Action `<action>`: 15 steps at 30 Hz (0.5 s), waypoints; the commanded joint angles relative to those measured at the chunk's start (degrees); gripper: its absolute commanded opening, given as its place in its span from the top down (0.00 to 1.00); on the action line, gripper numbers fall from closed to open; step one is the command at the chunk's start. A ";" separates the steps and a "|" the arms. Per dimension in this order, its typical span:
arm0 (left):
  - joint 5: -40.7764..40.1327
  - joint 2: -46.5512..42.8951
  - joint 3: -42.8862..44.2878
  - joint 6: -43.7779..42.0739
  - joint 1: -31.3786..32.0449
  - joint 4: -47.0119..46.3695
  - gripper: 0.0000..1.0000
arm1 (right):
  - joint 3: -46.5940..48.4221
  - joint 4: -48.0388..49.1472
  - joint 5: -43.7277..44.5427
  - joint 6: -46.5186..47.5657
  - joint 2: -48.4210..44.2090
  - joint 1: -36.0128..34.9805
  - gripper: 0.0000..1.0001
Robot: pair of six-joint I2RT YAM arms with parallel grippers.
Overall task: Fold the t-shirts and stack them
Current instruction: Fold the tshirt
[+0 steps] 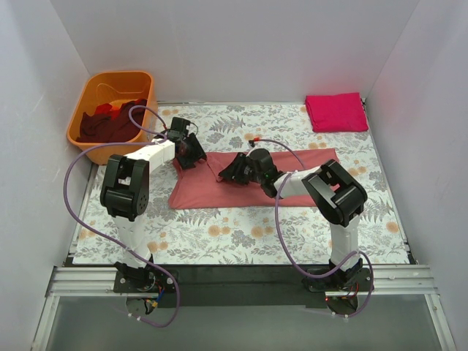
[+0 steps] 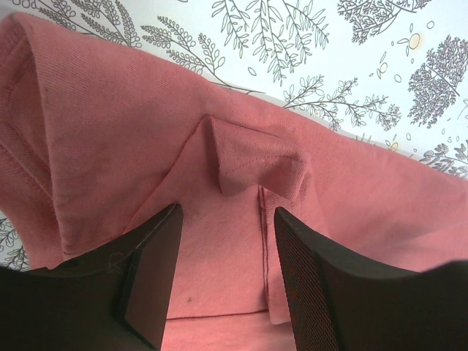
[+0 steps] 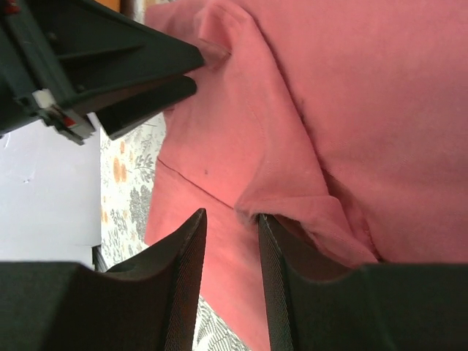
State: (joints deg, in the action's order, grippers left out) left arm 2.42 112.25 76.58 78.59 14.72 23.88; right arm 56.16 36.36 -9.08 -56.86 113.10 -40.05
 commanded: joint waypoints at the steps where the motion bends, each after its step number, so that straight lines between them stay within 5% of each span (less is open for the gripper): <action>1: -0.48 -1.42 1.82 -0.63 -0.31 -0.50 0.48 | -0.26 1.96 1.96 -2.28 1.25 -0.73 0.60; 15: 0.13 -1.42 1.91 -0.19 -0.31 -0.59 0.48 | -0.26 2.05 8.81 -6.59 2.48 -3.71 0.60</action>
State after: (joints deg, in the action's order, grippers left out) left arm 2.46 112.25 76.62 78.63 14.72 23.88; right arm 54.30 36.38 -3.81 -61.80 114.72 -42.68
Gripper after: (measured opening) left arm 0.519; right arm 0.399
